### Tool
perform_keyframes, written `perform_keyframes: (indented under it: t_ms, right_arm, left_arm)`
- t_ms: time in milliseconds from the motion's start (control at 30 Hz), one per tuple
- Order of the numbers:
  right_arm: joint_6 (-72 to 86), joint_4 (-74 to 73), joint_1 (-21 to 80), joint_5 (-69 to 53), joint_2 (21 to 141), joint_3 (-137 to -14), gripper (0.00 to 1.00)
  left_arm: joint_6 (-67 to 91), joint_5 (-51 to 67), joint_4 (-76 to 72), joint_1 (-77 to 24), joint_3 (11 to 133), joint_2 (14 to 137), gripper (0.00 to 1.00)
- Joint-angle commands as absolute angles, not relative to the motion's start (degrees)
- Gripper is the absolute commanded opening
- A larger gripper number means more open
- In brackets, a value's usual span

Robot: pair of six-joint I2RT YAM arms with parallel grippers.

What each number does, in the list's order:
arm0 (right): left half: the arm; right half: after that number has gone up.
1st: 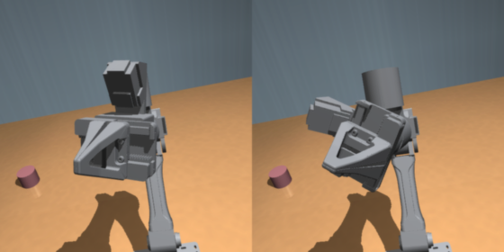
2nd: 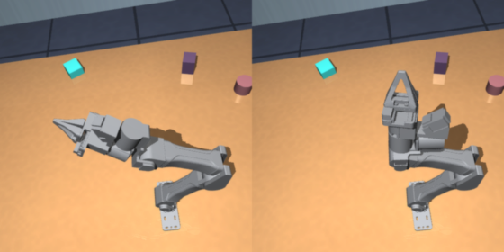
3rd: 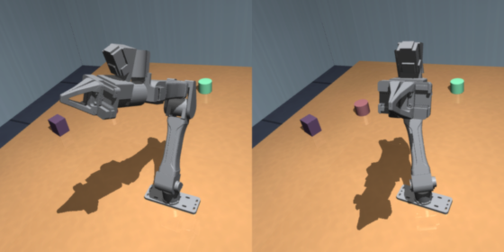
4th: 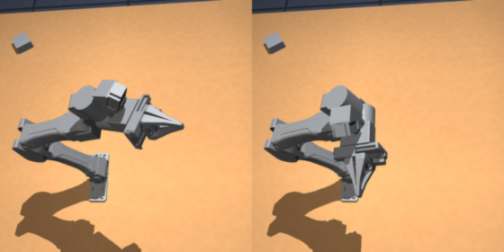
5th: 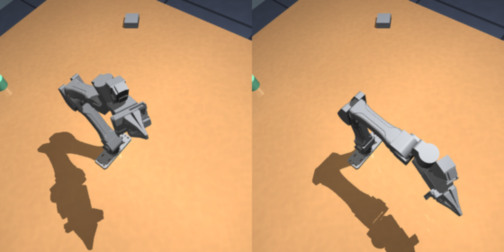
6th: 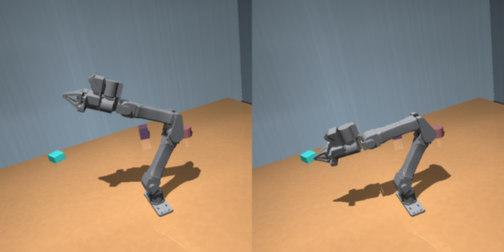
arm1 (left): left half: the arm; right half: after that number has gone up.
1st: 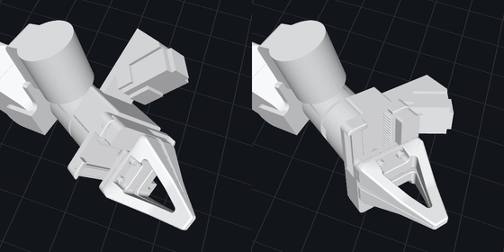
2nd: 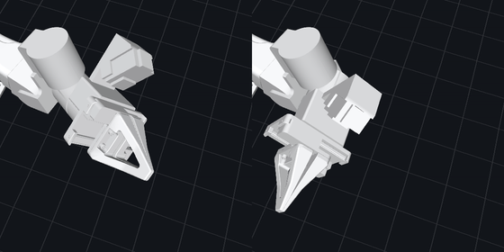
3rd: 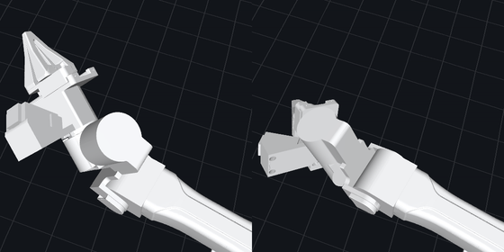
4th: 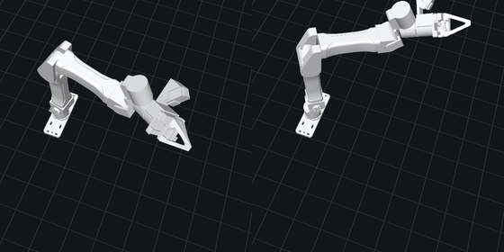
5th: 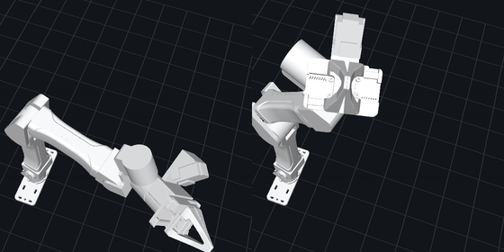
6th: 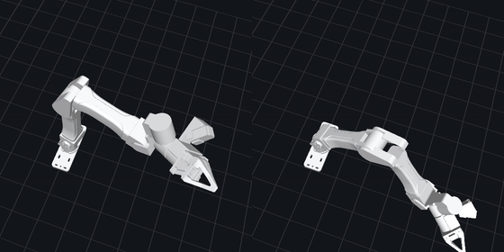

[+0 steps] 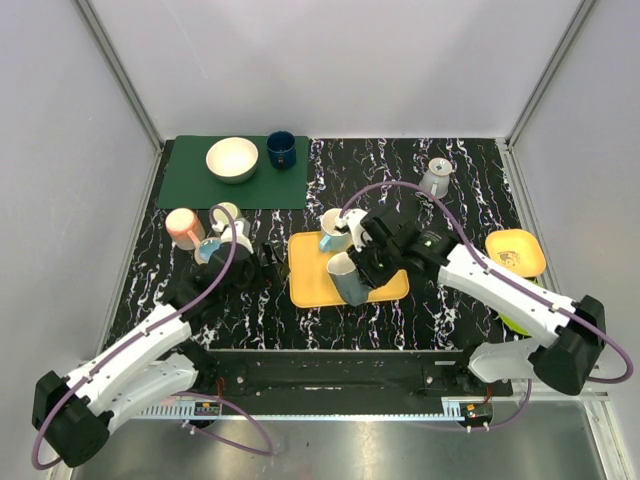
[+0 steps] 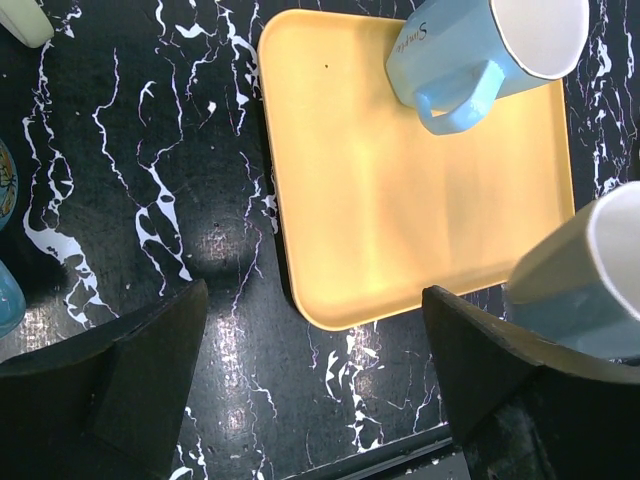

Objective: Turn the mug right side up

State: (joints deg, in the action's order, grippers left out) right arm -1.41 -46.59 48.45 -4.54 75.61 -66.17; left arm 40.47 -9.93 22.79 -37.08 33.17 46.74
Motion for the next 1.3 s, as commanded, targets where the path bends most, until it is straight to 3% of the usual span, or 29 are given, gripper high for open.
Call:
perform_keyframes:
  t_ms: [0,367,600,733,900,1033,1133,1267]
  right_arm:
    - [7.18,-48.5,48.87,-2.21,73.55,-73.47,0.0]
    - [12.21,-53.18,48.87,-0.97,72.43,-77.96,0.0]
    - [26.41,-39.75,41.08,-6.31,60.93,-76.47,0.0]
    - [40.14,-16.09,34.38,-14.49,53.71,-64.3,0.0]
    - [56.65,11.03,32.87,-17.05,50.45,-52.49,0.0]
    - [66.78,35.7,32.52,-15.91,51.94,-43.79,0.0]
    - [72.59,46.47,32.61,-15.73,54.84,-41.41,0.0]
    - [74.18,48.95,32.61,-14.77,55.98,-40.96,0.0]
  left_arm:
    - [39.99,-11.42,21.71,-37.27,35.94,45.35,0.9]
    - [41.3,-11.78,20.57,-37.27,37.88,41.5,0.9]
    - [42.98,-11.69,11.96,-37.27,36.04,32.97,0.96]
    - [45.52,-7.41,2.24,-37.35,33.84,28.75,0.99]
    - [51.41,-0.36,-9.3,-37.27,30.07,29.26,0.99]
    - [58.95,8.23,-29.35,-37.27,26.03,34.26,0.99]
    - [62.74,14.21,-44.59,-37.44,24.78,44.34,0.99]
    - [61.89,16.09,-51.59,-40.16,28.11,51.14,0.99]
